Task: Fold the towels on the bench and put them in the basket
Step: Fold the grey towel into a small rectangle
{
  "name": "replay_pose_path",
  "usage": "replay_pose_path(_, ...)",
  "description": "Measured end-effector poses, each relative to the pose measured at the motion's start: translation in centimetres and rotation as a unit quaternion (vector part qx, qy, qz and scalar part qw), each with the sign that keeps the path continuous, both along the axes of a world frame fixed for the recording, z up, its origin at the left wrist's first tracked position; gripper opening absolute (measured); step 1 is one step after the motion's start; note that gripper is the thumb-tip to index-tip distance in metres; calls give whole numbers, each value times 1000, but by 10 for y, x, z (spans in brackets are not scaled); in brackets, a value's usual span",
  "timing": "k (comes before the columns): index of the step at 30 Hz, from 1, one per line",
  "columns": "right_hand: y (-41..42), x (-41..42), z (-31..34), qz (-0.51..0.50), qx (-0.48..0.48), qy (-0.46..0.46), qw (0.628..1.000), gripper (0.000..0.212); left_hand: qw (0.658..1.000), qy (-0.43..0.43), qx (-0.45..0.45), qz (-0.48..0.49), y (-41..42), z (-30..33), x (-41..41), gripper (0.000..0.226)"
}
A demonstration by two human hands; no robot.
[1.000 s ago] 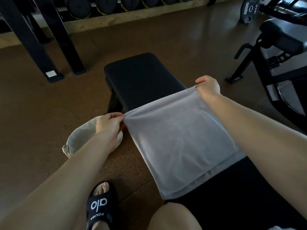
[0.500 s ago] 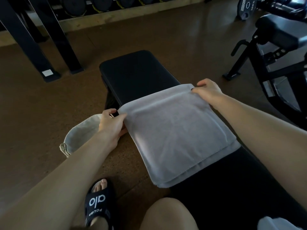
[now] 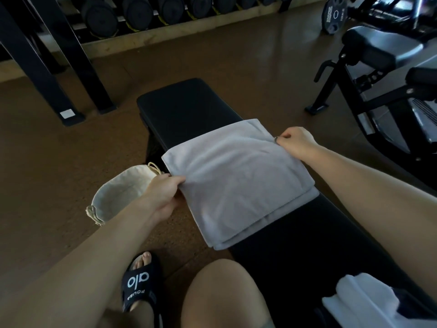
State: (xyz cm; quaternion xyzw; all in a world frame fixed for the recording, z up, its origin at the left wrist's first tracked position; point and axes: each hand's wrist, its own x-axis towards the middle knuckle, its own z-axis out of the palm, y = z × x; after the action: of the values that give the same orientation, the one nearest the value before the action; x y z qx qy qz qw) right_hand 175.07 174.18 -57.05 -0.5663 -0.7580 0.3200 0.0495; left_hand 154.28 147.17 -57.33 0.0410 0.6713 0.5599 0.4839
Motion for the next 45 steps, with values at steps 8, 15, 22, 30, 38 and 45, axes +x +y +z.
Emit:
replay_pose_path(8, -11, 22, 7, -6, -70, -58, 996, 58, 998, 8, -33, -55, -14, -4, 7, 20)
replay_pose_path(15, -23, 51, 16, 46, -92, -33, 994, 20, 987, 16, -74, -139, -25, -14, 22, 26)
replay_pose_path(22, -37, 69, 17, 69, -77, -37, 994, 19, 983, 25, -70, -167, -33, -10, 34, 19)
replay_pose_path(30, -50, 94, 20, 14, -155, 8, 988, 18, 980, 22, -92, -174, -50, -15, 51, 18)
replay_pose_path(38, -64, 106, 17, -10, -75, 14, 997, 4, 984, 32, -115, -134, -56, -23, 47, 12)
replay_pose_path(45, -71, 113, 7, -33, -52, -1, 998, 6, 975, 18, -129, -181, -66, -18, 53, 18)
